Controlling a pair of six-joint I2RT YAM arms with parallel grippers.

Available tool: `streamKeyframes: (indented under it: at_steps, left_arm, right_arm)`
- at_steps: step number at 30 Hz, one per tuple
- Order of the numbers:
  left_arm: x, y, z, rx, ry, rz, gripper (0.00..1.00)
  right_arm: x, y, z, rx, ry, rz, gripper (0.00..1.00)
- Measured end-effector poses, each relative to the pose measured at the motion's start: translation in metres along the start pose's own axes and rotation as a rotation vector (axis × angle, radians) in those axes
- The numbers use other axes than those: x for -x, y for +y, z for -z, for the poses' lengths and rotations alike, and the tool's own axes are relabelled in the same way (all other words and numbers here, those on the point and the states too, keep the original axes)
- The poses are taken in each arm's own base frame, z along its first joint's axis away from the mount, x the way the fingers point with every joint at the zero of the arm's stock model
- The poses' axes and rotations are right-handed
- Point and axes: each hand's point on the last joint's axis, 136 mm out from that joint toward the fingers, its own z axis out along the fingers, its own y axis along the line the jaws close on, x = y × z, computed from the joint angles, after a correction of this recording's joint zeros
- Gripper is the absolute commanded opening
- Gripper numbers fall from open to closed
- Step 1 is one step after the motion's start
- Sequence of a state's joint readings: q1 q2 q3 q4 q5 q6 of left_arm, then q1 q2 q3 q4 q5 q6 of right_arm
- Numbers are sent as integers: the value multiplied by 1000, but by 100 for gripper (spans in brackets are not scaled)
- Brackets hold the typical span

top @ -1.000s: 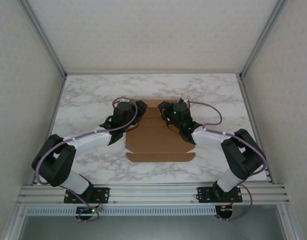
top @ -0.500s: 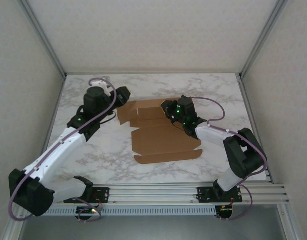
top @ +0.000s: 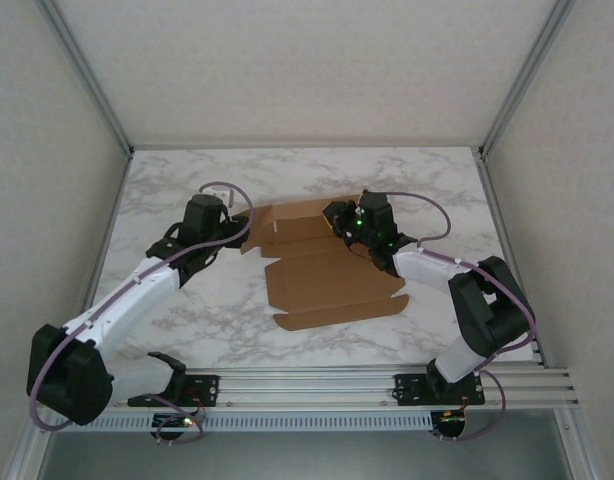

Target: Fold the paper box

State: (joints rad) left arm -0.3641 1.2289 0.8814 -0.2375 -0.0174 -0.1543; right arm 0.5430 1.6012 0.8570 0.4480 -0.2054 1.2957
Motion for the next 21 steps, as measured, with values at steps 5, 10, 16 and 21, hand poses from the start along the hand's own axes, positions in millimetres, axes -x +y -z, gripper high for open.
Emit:
streamKeyframes:
  at_steps: [5, 10, 16, 21]
  left_arm:
    - [-1, 14, -12, -8, 18, -21, 55]
    - [8, 13, -15, -96, -4, -23, 53]
    - [-12, -10, -28, -248, 34, -67, 50]
    - [-31, -13, -38, -286, 62, -108, 46]
  right_arm:
    - [0, -1, -3, 2, 5, 2, 14]
    - [1, 1, -6, 5, 5, 2, 14]
    - [2, 2, -7, 11, 5, 3, 14]
    - [0, 3, -8, 14, 15, 3, 14]
